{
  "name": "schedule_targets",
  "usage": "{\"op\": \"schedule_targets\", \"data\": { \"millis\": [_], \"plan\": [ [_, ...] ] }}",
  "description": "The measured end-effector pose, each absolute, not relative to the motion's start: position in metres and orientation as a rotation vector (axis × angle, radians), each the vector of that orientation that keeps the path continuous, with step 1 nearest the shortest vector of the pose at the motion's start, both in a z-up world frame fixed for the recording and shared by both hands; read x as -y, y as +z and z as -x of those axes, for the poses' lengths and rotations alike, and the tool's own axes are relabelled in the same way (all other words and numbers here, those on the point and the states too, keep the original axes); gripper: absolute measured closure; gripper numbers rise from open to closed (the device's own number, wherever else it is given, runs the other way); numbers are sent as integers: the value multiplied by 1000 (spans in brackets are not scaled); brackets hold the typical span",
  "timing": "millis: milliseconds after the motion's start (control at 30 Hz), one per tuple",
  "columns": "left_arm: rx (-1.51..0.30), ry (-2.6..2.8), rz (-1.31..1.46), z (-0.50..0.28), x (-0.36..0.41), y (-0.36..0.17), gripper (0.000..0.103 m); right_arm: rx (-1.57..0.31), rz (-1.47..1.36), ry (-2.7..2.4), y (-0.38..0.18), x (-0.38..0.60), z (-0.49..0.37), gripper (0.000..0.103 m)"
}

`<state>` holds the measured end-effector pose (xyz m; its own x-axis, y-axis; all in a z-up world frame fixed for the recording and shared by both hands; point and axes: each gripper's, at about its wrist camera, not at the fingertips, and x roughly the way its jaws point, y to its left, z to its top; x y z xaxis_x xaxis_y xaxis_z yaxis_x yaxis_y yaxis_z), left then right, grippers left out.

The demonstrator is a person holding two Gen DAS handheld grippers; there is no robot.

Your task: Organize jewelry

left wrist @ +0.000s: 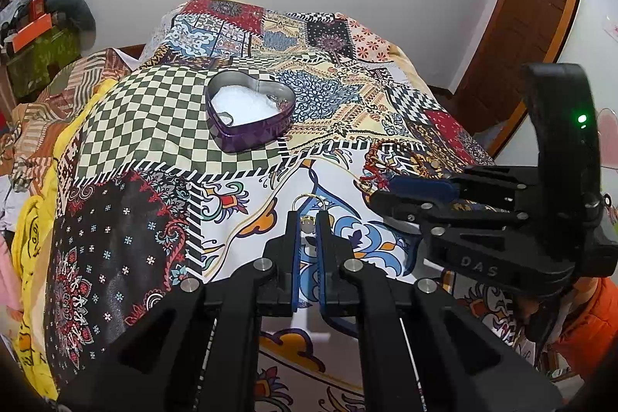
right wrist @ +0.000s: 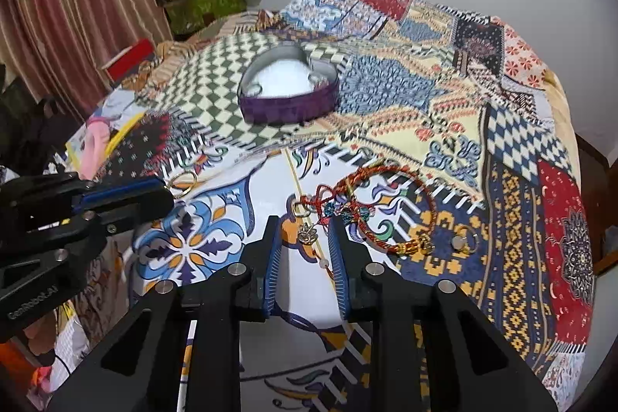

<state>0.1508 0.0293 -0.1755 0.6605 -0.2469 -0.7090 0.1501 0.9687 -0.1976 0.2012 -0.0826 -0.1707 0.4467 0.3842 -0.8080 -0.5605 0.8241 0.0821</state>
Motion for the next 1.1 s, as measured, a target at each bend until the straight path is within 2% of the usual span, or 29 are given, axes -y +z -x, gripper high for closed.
{"op": "schedule_targets", "data": {
  "millis": [100, 1100],
  "plan": [
    [-823, -222, 129, -151, -29, -178, 98, -939, 221, 582, -172, 81, -202, 94],
    [-722, -167, 122, -142, -44, -133, 98, -725, 162, 574, -86, 95, -184, 94]
  ]
}}
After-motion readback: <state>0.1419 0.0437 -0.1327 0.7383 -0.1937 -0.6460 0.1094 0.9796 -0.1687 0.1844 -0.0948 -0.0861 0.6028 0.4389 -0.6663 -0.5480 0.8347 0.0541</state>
